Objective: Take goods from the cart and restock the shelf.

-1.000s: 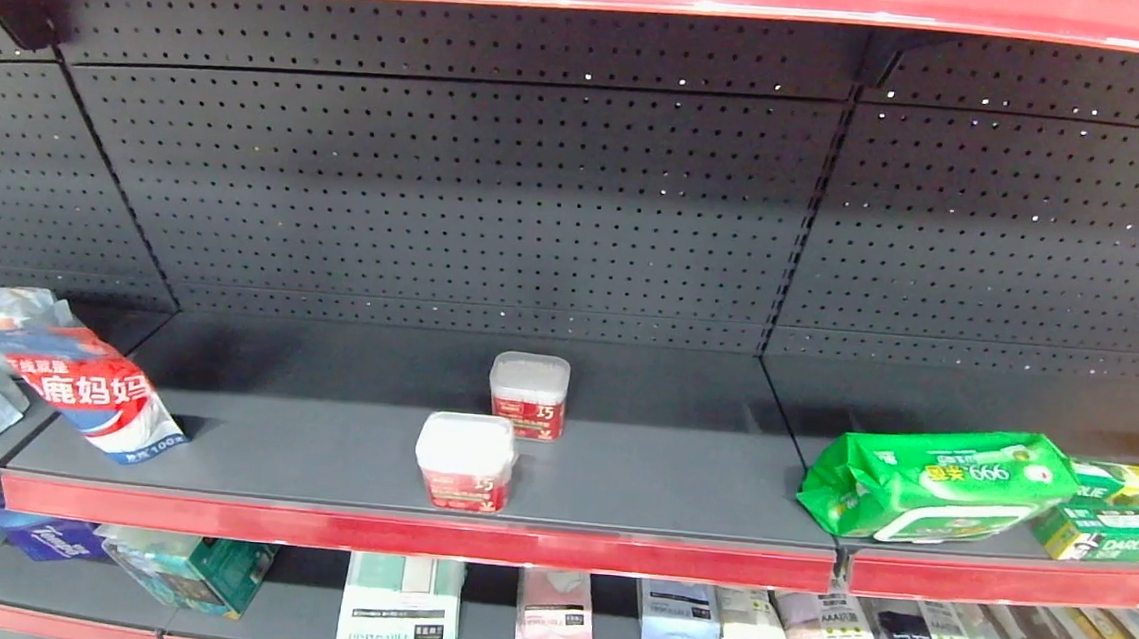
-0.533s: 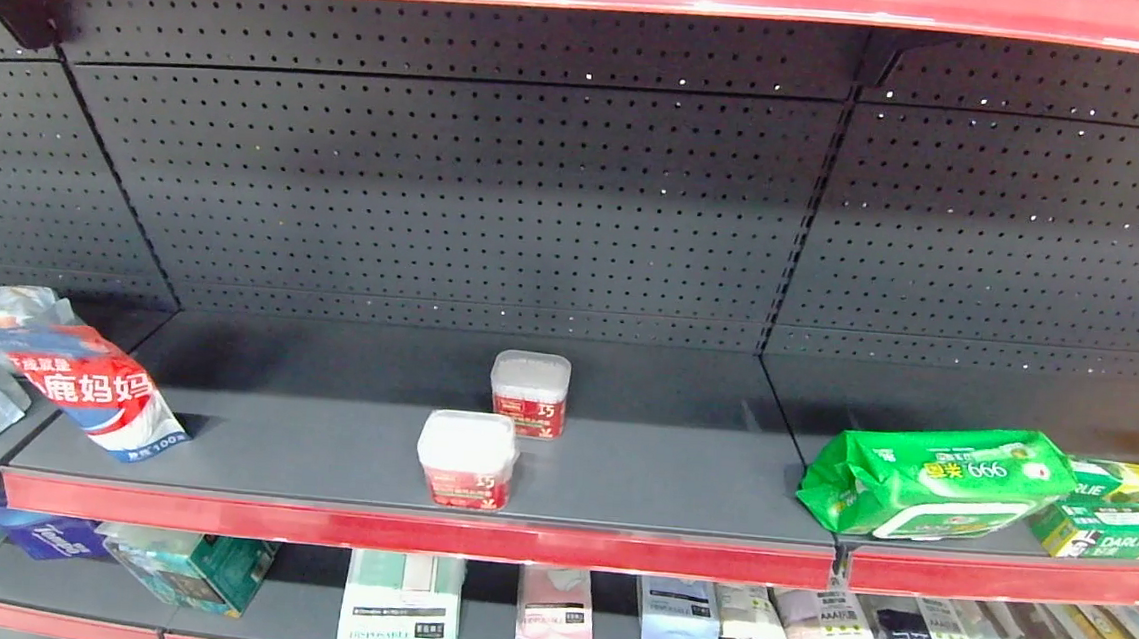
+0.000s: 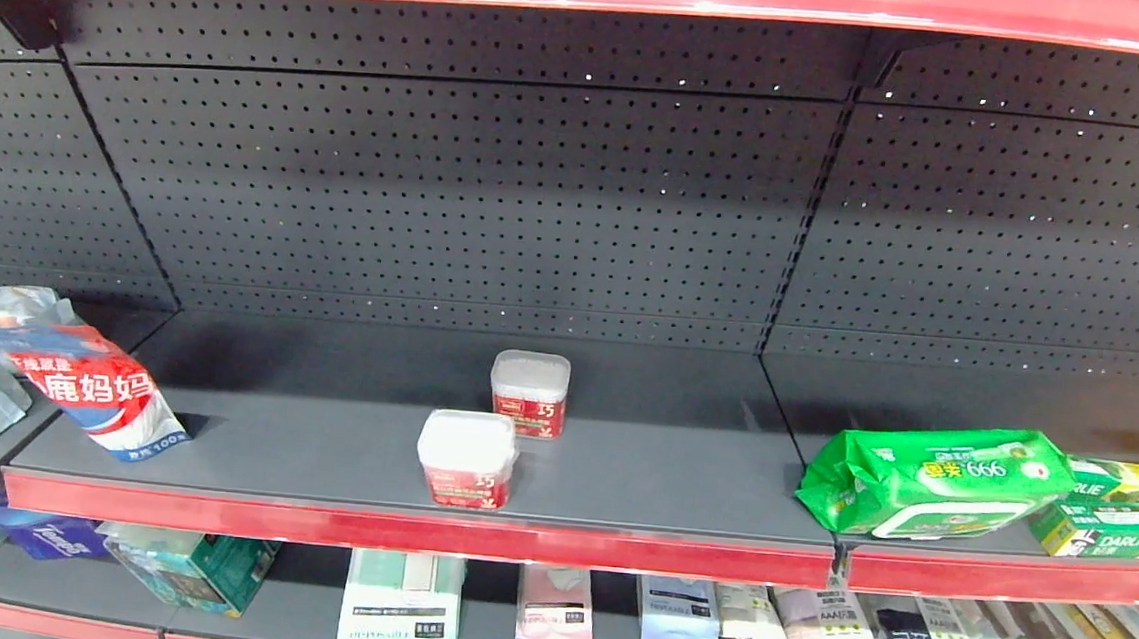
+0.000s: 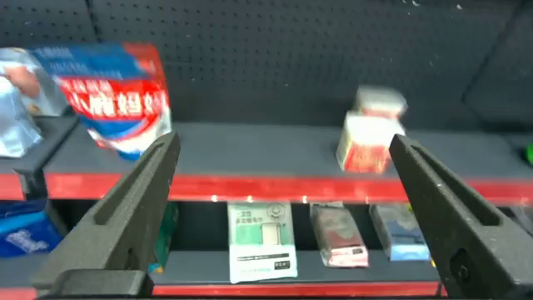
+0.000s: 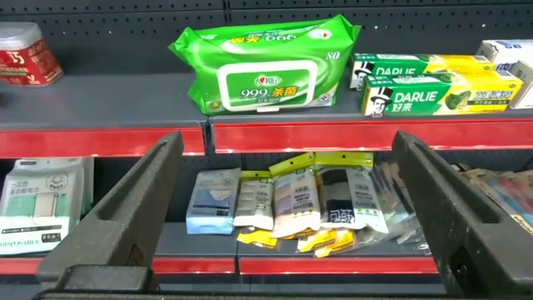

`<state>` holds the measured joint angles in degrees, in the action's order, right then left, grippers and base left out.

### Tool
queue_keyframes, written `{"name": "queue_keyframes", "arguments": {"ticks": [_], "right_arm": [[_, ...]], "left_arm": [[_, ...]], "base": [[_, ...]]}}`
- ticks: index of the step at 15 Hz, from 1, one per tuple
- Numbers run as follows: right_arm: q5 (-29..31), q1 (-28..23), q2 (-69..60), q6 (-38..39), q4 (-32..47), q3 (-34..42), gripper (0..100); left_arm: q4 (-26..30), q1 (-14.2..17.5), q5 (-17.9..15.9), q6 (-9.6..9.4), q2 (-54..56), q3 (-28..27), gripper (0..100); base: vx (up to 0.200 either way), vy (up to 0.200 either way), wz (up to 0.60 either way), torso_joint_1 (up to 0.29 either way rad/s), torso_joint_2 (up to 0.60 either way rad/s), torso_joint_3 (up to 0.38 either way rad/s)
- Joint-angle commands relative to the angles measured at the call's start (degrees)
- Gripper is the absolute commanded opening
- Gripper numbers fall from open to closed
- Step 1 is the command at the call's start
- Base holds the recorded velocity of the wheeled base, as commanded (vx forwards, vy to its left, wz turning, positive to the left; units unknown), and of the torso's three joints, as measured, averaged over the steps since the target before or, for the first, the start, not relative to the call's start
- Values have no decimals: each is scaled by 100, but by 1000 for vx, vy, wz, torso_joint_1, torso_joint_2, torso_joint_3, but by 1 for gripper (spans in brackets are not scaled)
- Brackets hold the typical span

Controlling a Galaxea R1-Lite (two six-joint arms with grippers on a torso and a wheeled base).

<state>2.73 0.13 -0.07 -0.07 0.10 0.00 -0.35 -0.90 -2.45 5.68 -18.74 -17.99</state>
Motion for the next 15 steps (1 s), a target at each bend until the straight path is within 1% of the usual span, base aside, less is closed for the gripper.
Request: {"name": "queue_keyframes", "arguments": {"ticks": [1, 3, 4, 6, 8, 9, 11, 12, 13, 15], "right_arm": [[-1, 4, 7, -1, -1, 0, 100], [-1, 4, 7, -1, -1, 0, 100], [-1, 4, 7, -1, -1, 0, 100], [-9, 4, 7, -1, -1, 0, 100], [-1, 4, 7, -1, -1, 0, 100], [-1, 4, 7, -1, -1, 0, 100], [-1, 4, 7, -1, -1, 0, 100], [-9, 4, 7, -1, -1, 0, 100], [-1, 4, 7, -1, -1, 0, 100], [-1, 4, 7, -1, -1, 0, 100]], "left_arm": [[-53, 477, 887, -23, -3488, -1417, 100], [-53, 503, 931, -23, -4287, -1479, 100], [-53, 486, 931, -76, -4630, -1479, 100], [-53, 380, 922, -190, -5087, -1470, 100], [-53, 143, 983, -173, -5571, -1470, 100], [-79, 117, 983, -164, -5685, -1470, 100], [-360, 11, 966, -129, -6230, -1444, 100], [-510, -138, 957, -50, -6467, -1479, 100], [-694, -323, 957, -23, -6669, -1497, 100], [-1151, -464, 957, -23, -7082, -1505, 100]], "base": [[0, 0, 0, 0, 0, 0], [0, 0, 0, 0, 0, 0], [0, 0, 0, 0, 0, 0], [0, 0, 0, 0, 0, 0], [0, 0, 0, 0, 0, 0], [0, 0, 0, 0, 0, 0], [0, 0, 0, 0, 0, 0], [0, 0, 0, 0, 0, 0], [0, 0, 0, 0, 0, 0], [0, 0, 0, 0, 0, 0]]}}
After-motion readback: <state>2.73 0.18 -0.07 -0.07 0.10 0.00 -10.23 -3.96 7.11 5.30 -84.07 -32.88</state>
